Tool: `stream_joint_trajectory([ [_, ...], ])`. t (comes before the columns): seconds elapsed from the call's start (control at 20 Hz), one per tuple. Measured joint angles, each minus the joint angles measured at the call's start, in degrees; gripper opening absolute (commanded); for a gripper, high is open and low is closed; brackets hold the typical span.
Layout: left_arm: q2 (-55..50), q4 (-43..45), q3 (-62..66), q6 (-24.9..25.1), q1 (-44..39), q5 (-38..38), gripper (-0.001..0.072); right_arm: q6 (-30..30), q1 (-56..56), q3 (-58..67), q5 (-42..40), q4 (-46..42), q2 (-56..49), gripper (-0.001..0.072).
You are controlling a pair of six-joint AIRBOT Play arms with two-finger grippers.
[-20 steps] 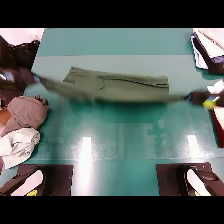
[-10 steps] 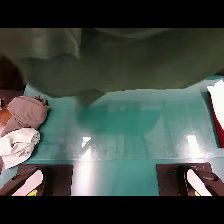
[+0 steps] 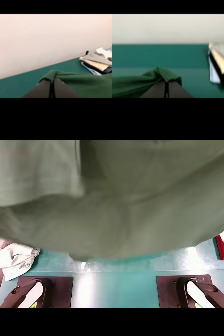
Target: Fold the shirts.
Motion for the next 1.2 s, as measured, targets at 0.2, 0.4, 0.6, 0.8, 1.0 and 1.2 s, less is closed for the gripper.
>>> stream_joint_trajectory([
  [0.2,-3.5,1.6,-17.6,-0.5,-0.3,-2.8,0.0027,1.2,0.0,-1.3,12.7,-0.9,-12.2,0.0015],
  [0.4,-12.1,2.4,-31.0,2.5,-4.3,-1.9,0.0028,1.6,0.1,-1.4,19.3,-1.8,-26.8,0.0015],
  [0.6,-23.2,2.4,-35.7,6.8,-9.2,7.3,0.0027,1.6,0.1,-1.4,16.4,-2.0,-38.5,0.0015],
  [0.8,-31.1,1.3,-37.0,8.3,-11.0,19.4,0.0028,1.6,0.1,-1.4,8.2,-1.5,-45.9,0.0015],
  [1.0,-35.8,0.0,-36.6,10.0,-11.5,27.4,0.0028,1.6,0.2,-1.4,0.2,-1.5,-49.6,0.0015],
  [1.2,-38.5,0.3,-35.6,11.3,-11.7,29.7,0.0028,1.2,0.7,-1.4,-2.9,-4.2,-50.8,0.0014],
])
